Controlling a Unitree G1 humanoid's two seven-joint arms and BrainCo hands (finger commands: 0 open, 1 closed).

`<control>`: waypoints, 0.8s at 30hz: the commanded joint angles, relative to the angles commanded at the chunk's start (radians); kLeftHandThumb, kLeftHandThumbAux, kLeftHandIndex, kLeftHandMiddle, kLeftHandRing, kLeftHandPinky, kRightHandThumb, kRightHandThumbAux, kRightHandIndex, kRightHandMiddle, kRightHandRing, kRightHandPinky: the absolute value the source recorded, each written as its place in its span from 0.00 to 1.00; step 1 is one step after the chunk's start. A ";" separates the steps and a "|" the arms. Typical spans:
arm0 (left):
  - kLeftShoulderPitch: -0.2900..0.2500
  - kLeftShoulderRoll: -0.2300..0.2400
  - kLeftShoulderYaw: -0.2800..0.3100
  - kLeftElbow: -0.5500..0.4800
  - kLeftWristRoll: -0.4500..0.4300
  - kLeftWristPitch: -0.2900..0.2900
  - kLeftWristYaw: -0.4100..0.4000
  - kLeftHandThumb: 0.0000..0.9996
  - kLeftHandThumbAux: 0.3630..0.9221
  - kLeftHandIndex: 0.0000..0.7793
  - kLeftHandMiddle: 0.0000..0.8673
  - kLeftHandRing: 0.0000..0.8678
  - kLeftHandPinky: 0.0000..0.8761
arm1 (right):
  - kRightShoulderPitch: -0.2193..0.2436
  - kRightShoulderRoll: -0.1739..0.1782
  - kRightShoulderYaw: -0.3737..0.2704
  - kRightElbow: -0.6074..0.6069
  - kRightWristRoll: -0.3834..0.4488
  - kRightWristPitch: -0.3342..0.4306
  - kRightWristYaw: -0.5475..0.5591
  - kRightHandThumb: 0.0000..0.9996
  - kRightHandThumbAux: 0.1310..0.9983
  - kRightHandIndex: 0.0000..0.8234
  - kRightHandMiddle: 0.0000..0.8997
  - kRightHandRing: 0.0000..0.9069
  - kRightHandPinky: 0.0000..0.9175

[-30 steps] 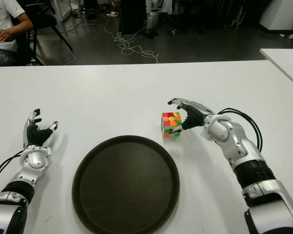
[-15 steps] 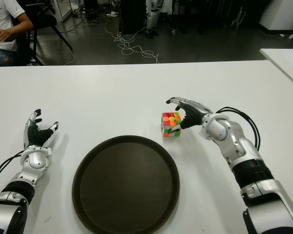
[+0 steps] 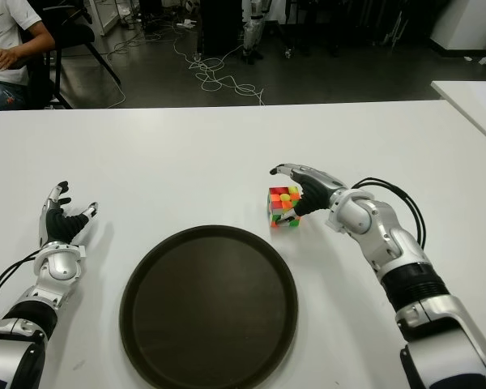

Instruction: Pick up the Rubik's Cube and put it in the plate

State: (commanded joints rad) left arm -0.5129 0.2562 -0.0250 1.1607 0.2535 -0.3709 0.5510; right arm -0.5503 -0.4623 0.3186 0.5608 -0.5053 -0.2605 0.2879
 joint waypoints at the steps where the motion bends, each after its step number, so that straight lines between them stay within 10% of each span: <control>1: 0.000 0.000 0.000 0.000 -0.001 0.000 0.000 0.14 0.65 0.12 0.17 0.18 0.21 | -0.001 0.001 0.000 0.002 0.000 -0.001 0.001 0.00 0.74 0.05 0.10 0.15 0.13; 24: 0.000 -0.001 -0.002 -0.003 0.005 0.001 0.009 0.15 0.64 0.12 0.17 0.18 0.20 | -0.016 0.002 0.016 -0.002 -0.012 0.034 0.044 0.00 0.76 0.02 0.10 0.19 0.09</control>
State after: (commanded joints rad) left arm -0.5127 0.2555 -0.0267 1.1582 0.2581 -0.3701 0.5602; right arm -0.5662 -0.4604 0.3349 0.5590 -0.5177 -0.2267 0.3317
